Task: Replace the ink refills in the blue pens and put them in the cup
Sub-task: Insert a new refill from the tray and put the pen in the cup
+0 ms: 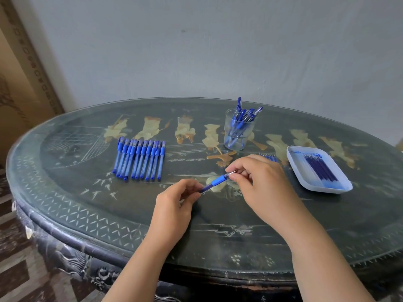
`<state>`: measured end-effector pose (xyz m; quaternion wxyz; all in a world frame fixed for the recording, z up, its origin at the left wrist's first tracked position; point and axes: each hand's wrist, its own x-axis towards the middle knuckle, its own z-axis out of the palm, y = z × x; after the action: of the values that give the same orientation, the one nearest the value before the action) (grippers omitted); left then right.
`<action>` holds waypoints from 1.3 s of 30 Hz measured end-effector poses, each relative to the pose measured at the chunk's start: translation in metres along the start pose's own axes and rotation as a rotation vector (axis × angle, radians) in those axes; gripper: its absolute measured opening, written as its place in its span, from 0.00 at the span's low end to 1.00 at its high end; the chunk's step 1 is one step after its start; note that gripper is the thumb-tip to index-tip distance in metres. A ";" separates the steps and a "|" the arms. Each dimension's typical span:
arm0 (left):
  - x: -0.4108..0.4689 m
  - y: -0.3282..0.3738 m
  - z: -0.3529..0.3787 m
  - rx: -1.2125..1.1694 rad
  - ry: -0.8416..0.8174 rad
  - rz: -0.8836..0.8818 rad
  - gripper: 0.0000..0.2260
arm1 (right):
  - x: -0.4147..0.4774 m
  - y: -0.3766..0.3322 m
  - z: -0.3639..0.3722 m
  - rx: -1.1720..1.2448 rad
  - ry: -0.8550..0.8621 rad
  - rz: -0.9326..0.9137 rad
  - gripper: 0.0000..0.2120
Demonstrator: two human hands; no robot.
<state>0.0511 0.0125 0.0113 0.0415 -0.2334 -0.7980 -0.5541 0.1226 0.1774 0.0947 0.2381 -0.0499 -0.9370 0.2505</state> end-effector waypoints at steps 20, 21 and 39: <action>-0.001 0.002 -0.001 -0.055 0.023 0.017 0.13 | -0.003 0.004 0.010 0.375 0.060 0.228 0.09; -0.001 0.002 -0.001 -0.057 0.023 0.017 0.14 | -0.003 0.005 0.010 0.385 0.043 0.239 0.11; -0.001 0.003 -0.001 -0.075 0.028 0.008 0.14 | -0.003 0.001 0.027 0.566 0.092 0.308 0.14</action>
<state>0.0531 0.0122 0.0135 0.0463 -0.2304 -0.7751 -0.5865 0.1129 0.1655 0.0728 0.2440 -0.1344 -0.7997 0.5318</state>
